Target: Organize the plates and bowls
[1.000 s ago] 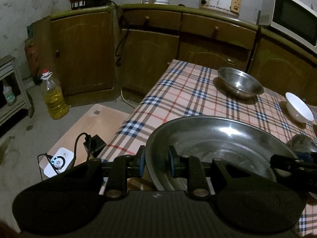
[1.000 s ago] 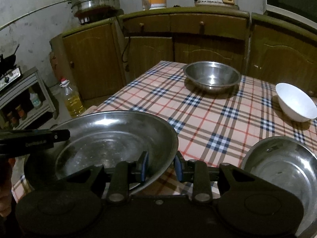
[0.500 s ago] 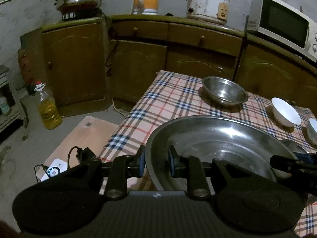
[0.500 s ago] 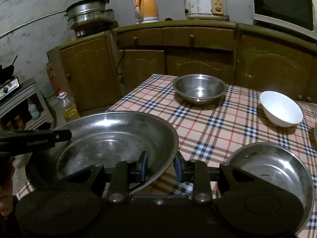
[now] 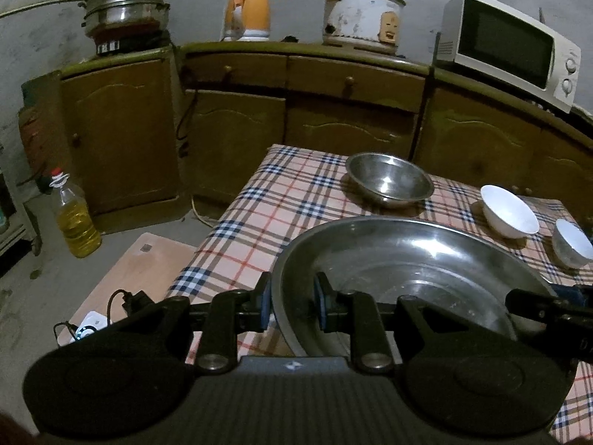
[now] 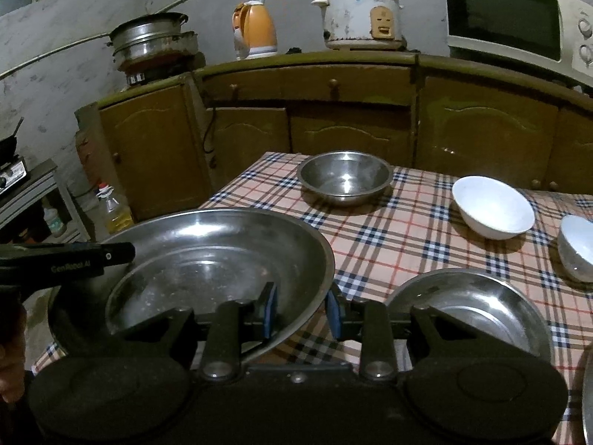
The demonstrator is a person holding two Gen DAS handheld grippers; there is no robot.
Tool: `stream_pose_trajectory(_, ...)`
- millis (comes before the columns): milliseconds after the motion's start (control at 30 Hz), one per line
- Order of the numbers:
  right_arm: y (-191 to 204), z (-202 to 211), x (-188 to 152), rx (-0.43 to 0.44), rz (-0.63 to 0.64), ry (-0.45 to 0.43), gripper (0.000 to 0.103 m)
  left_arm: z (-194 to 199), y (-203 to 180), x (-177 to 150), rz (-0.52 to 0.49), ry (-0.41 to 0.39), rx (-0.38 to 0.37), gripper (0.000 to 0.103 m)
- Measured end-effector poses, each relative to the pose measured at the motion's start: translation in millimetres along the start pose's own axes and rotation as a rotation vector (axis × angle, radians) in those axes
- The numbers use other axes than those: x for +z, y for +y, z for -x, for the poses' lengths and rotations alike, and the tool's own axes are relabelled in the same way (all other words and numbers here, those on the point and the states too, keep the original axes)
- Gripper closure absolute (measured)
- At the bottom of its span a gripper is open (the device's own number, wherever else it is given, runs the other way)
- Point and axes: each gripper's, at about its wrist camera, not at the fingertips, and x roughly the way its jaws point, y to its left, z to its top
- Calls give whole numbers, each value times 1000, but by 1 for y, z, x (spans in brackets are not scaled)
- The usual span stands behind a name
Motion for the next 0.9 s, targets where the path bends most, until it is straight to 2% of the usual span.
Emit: stream_pose_trajectory(900,-32,36,-1,-73,-58,-42,67,11,-41,7,-55,-23,-67,79)
